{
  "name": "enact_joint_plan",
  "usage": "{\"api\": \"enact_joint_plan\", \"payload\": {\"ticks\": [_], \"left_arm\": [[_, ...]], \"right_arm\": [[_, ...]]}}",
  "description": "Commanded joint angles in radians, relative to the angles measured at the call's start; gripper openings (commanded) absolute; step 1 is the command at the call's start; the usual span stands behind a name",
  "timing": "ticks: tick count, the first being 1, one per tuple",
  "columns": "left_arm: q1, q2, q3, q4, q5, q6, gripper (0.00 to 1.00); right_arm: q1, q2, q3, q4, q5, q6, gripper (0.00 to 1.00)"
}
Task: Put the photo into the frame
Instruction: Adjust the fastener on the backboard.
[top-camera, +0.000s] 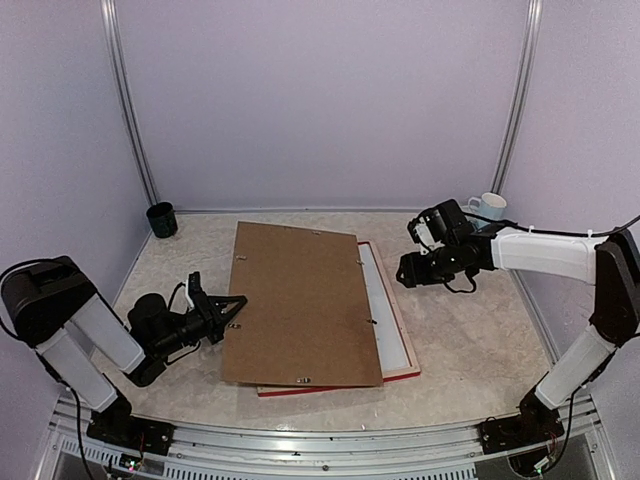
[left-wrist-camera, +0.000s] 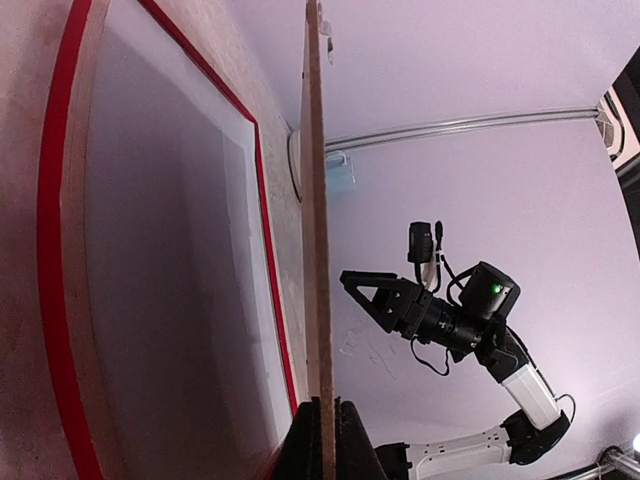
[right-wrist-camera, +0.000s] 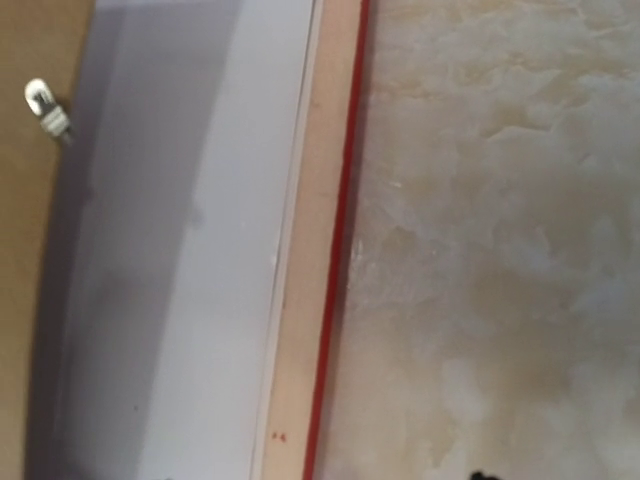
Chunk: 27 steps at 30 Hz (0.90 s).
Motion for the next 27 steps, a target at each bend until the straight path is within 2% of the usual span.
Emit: {"api": "enact_joint_plan", "payload": {"ticks": [1, 8, 16, 22, 27], "left_arm": [[-0.031, 0.073, 0.026, 0.254, -0.031, -0.065, 0.0], [-0.064, 0.185, 0.041, 0.357, -0.027, -0.097, 0.0], [-0.078, 0.202, 0.057, 0.364, -0.014, -0.092, 0.0], [-0.078, 0.21, 0.05, 0.367, -0.02, -0.071, 0.0], [-0.078, 0.245, 0.056, 0.43, -0.005, -0.079, 0.0]], "right_arm": [[0.013, 0.058, 0.073, -0.029, 0.049, -0.003, 0.63], [0.013, 0.211, 0.194, -0.07, 0.114, -0.022, 0.64], [0.013, 0.356, 0.345, -0.116, 0.193, -0.063, 0.64], [0.013, 0.406, 0.387, -0.123, 0.169, -0.079, 0.65], [0.013, 0.425, 0.394, -0.117, 0.164, -0.094, 0.65]]}}
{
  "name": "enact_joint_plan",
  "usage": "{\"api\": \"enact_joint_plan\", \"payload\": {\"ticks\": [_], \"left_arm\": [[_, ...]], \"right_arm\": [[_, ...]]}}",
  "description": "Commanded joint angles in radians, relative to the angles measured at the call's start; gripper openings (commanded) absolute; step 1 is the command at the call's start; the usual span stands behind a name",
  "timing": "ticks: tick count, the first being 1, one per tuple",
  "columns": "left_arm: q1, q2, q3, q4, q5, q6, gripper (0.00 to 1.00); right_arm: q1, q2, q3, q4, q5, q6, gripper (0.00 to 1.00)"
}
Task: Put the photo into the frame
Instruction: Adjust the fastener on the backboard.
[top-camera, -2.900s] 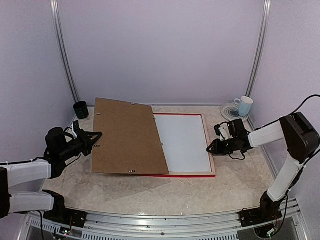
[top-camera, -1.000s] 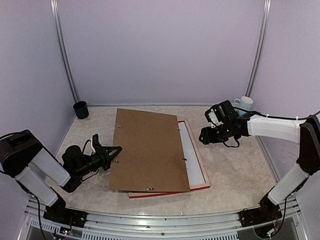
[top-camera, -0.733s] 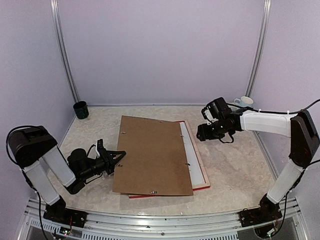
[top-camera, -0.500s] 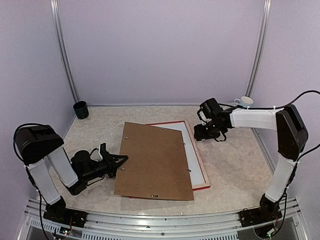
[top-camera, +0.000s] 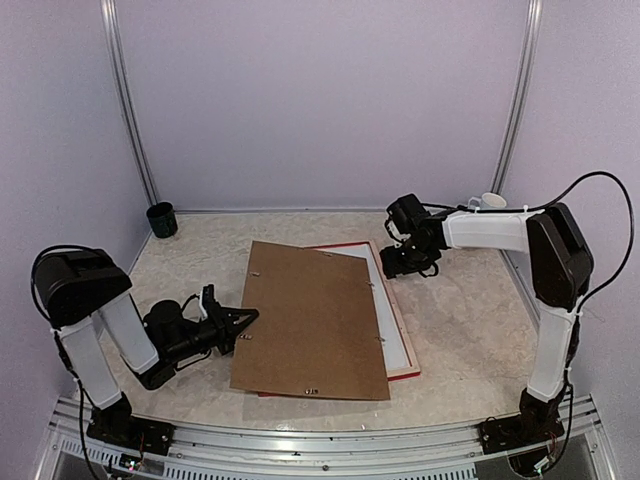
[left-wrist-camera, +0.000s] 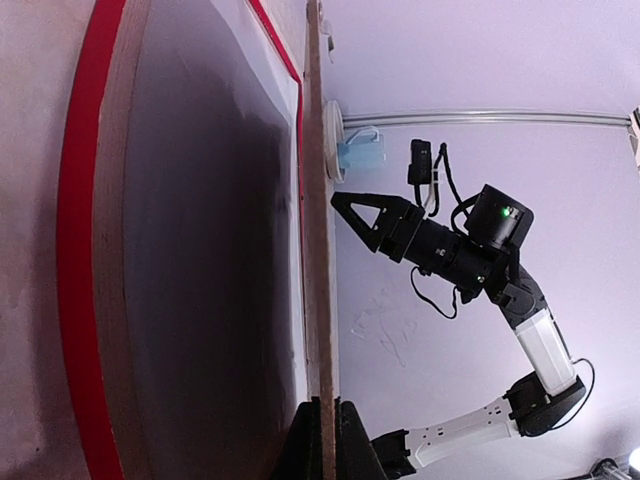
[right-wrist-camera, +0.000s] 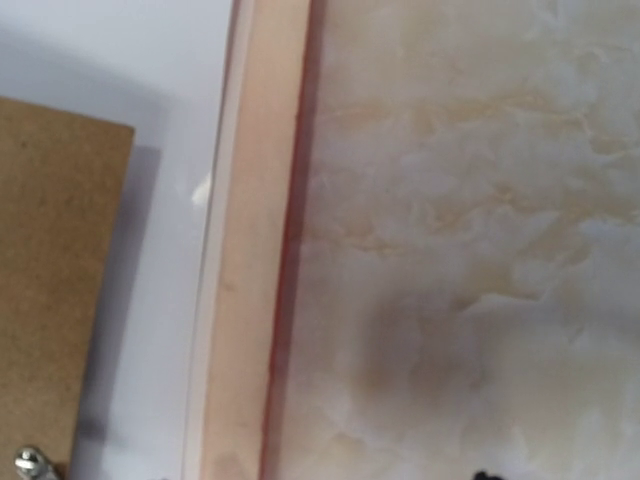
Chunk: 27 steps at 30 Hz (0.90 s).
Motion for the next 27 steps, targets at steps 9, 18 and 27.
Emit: {"api": "enact_joint_plan", "payload": {"ticks": [9, 18, 27], "left_arm": [[-0.007, 0.0, 0.04, 0.316, 0.038, 0.003, 0.0], [-0.01, -0.039, 0.042, 0.316, 0.056, 0.014, 0.0], [-0.012, -0.056, 0.043, 0.316, 0.062, 0.018, 0.0]], "right_arm": [[0.012, 0.069, 0.053, -0.022, -0.008, -0.052, 0.65], [0.012, 0.088, 0.06, -0.017, -0.013, -0.058, 0.65], [0.015, 0.074, 0.047, -0.018, -0.04, -0.071, 0.65]]}}
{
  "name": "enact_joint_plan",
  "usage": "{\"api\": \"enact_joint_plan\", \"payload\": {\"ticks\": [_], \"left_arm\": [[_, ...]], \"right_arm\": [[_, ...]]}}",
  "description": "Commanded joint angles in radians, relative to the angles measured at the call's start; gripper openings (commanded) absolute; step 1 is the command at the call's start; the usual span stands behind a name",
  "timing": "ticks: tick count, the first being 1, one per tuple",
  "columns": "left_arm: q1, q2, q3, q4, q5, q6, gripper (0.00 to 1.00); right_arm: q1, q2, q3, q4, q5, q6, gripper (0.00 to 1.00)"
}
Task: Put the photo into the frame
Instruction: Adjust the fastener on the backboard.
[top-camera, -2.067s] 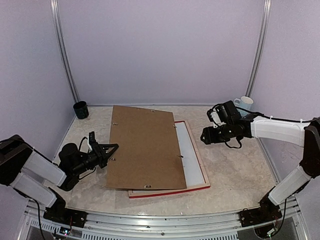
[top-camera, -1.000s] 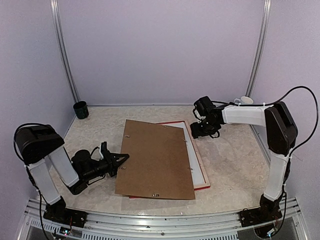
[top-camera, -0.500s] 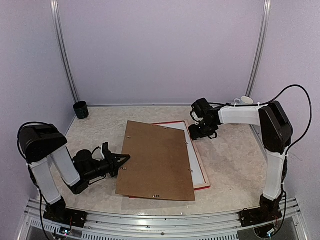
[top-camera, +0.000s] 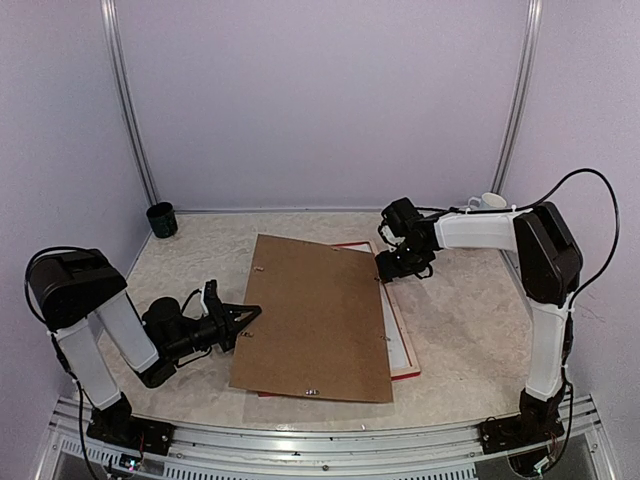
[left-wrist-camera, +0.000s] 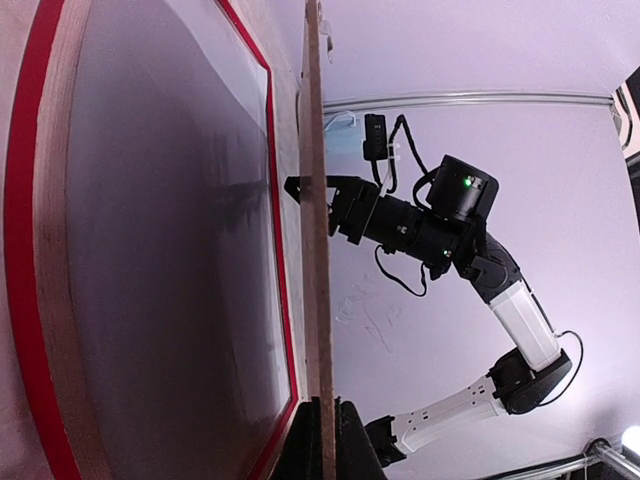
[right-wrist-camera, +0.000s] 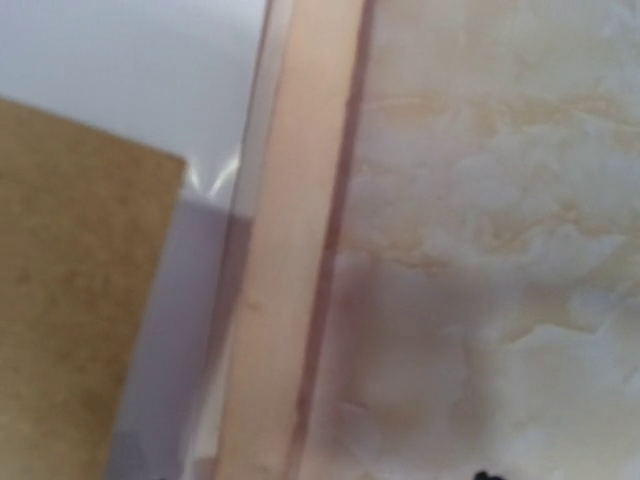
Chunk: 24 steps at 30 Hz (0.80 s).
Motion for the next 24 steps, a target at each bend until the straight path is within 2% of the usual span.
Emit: {"api": "enact_joint_plan", "payload": {"ticks": [1, 24], "left_arm": [[-0.009, -0.033, 0.026, 0.31, 0.022, 0.013, 0.0], [-0.006, -0.057, 0.026, 0.31, 0.015, 0.027, 0.0]], "right_arm": [[0.015, -0.012, -0.006, -0.01, -0.023, -0.01, 0.65], [0.081, -0.177, -0.186, 0.001, -0.004, 0.03, 0.65]]}}
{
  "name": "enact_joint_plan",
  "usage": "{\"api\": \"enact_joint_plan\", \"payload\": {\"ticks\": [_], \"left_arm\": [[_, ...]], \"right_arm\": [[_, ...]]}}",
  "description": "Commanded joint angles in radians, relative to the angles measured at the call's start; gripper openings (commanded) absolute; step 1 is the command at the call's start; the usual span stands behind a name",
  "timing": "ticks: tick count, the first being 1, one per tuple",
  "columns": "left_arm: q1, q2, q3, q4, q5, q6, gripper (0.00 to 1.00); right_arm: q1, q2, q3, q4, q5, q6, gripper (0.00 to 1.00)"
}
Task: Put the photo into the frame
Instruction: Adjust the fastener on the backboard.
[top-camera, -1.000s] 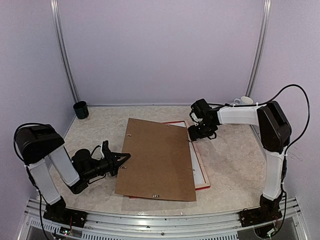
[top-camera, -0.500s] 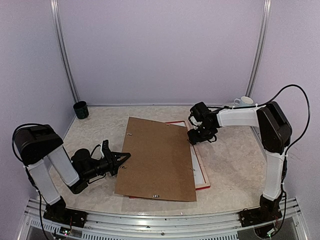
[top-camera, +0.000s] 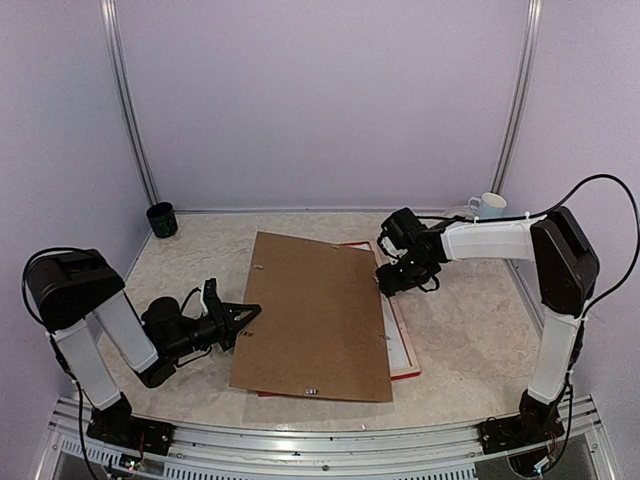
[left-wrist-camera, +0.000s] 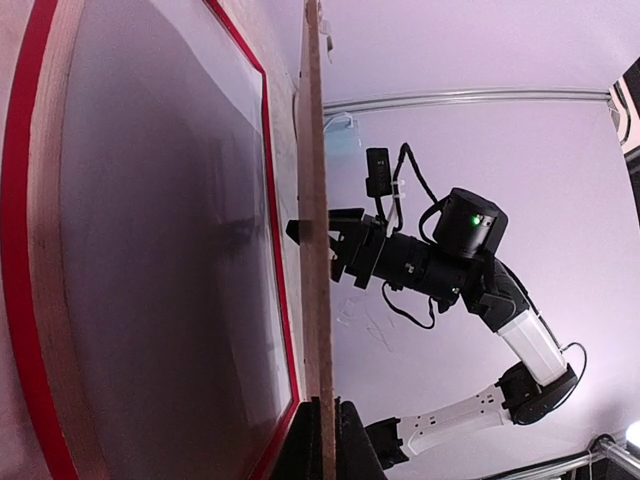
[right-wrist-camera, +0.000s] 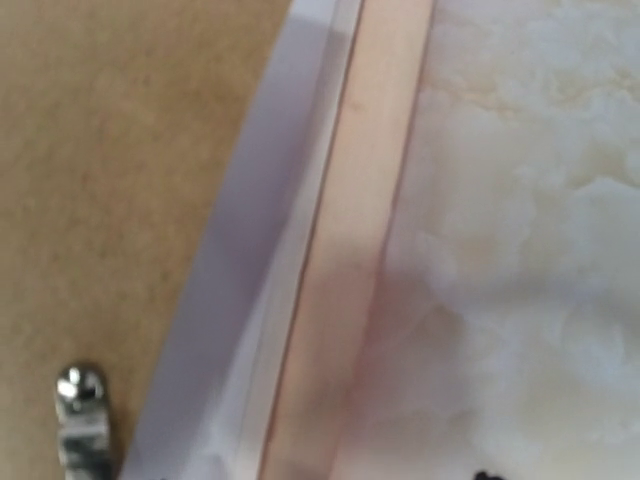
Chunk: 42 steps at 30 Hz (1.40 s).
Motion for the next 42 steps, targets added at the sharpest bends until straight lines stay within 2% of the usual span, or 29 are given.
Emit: {"api": "enact_joint_plan", "payload": {"ticks": [1, 10, 24, 30, 42], "left_arm": [[-0.003, -0.052, 0.026, 0.315, 0.021, 0.012, 0.0], [0.006, -0.085, 0.035, 0.314, 0.012, 0.016, 0.0], [0.006, -0.093, 0.037, 0.315, -0.015, 0.016, 0.0], [0.011, -0.097, 0.039, 0.315, -0.015, 0.014, 0.0], [0.03, -0.115, 0.043, 0.315, -0.009, 0.007, 0.0]], "right_arm": [[0.017, -0.07, -0.054, 0.007, -0.005, 0.017, 0.65], [0.039, -0.172, -0.181, 0.047, -0.037, 0.047, 0.65], [0.197, -0.345, -0.309, 0.017, 0.007, 0.157, 0.65], [0.212, -0.419, -0.365, 0.021, -0.018, 0.188, 0.65], [0.23, -0.466, -0.416, 0.032, -0.057, 0.212, 0.65]]}}
